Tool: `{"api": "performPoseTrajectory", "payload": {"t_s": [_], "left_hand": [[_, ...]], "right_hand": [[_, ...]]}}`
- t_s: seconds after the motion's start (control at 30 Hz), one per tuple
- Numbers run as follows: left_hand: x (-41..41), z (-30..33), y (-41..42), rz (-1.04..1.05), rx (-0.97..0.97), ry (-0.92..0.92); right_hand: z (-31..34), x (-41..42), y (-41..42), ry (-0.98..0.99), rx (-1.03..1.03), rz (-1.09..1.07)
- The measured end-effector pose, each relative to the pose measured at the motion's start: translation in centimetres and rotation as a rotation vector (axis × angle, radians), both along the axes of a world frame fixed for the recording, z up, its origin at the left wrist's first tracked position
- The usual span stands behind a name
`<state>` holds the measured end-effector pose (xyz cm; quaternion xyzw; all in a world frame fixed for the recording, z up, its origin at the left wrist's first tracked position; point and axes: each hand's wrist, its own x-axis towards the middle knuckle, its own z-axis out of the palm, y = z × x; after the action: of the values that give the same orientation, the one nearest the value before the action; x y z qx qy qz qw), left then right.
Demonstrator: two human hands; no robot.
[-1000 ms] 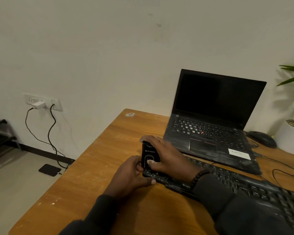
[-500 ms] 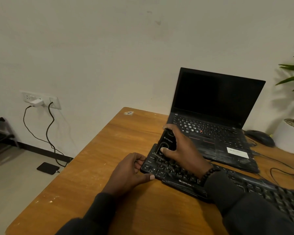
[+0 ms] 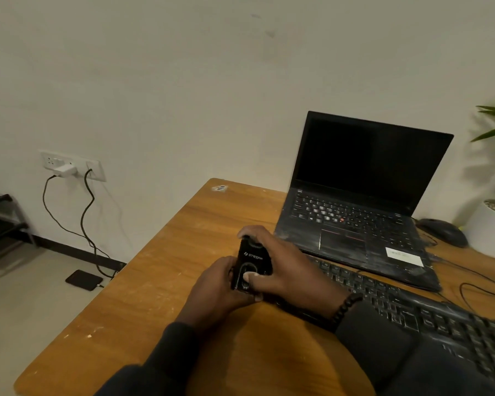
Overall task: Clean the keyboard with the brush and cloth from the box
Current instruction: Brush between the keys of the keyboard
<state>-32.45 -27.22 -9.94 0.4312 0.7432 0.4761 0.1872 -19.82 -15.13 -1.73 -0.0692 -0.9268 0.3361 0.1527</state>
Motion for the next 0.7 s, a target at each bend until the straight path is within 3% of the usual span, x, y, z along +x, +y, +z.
{"api": "performPoseTrajectory", "payload": {"t_s": [0.1, 0.27, 0.37, 0.57, 0.7], "left_hand": [[0.0, -0.2, 0.0, 0.009, -0.007, 0.014], [0.1, 0.0, -0.1, 0.015, -0.003, 0.024], [0.0, 0.0, 0.0, 0.014, -0.009, 0.031], [0.0, -0.1, 0.2, 0.026, -0.013, 0.095], [0.0, 0.1, 0.0, 0.016, -0.007, 0.048]], "right_hand": [[0.0, 0.0, 0.4, 0.023, 0.163, -0.098], [0.2, 0.3, 0.7, 0.023, 0.005, -0.044], [0.2, 0.3, 0.9, -0.006, 0.132, -0.061], [0.6, 0.5, 0.6, -0.13, 0.479, 0.122], [0.1, -1.1, 0.0, -0.09, 0.563, 0.144]]}}
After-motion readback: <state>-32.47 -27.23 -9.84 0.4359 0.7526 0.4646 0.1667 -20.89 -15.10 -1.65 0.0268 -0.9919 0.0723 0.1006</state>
